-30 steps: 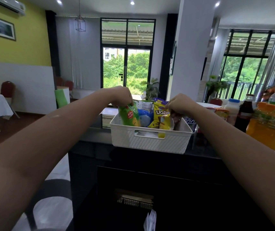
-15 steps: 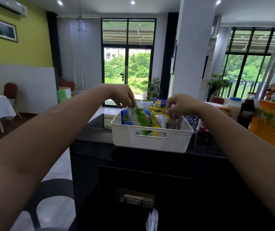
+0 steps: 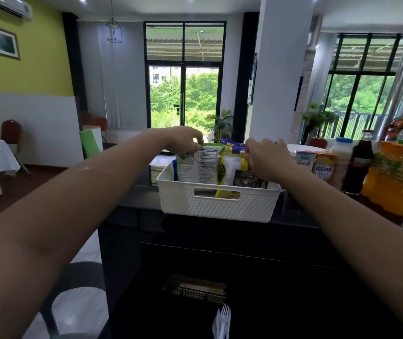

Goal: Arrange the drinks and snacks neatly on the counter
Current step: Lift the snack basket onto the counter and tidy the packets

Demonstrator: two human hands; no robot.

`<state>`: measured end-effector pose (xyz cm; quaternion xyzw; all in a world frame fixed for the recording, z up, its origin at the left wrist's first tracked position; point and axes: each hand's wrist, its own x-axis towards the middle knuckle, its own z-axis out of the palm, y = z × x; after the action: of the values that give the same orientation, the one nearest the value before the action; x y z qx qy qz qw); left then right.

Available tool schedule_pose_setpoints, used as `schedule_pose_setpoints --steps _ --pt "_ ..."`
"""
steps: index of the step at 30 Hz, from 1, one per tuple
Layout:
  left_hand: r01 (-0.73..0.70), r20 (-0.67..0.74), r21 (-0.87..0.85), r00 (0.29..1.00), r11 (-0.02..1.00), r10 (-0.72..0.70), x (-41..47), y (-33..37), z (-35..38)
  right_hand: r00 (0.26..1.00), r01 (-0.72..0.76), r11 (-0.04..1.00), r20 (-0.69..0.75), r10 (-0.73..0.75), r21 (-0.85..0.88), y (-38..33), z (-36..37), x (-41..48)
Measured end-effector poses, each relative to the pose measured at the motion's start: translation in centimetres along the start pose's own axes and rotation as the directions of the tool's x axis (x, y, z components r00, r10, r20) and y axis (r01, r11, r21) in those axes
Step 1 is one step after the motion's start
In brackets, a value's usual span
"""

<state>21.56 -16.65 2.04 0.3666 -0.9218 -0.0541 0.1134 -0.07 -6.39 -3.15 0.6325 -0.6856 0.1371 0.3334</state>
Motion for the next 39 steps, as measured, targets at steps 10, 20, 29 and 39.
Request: schedule_pose_setpoints --steps 10,20,29,39 --pt "-0.259 -0.121 -0.090 0.961 0.962 0.247 0.6 2.1 3.0 0.974 -0.157 0.888 0.216 0.067 0.431 0.8 -0.7 4.2" --pt "-0.283 -0.198 -0.198 0.949 0.938 0.244 0.4 1.0 4.2 0.898 -0.180 0.934 0.440 0.028 0.308 0.0 -0.1 6.6" --pt "-0.296 -0.210 -0.186 0.944 0.937 0.256 -0.3 1.5 4.1 0.980 -0.173 0.873 0.171 0.105 0.457 2.3 -4.0 7.8" --pt "-0.271 -0.196 -0.133 0.950 0.953 0.243 -0.8 1.7 3.6 0.938 -0.303 0.817 0.306 0.164 0.490 0.8 -4.2 7.2"
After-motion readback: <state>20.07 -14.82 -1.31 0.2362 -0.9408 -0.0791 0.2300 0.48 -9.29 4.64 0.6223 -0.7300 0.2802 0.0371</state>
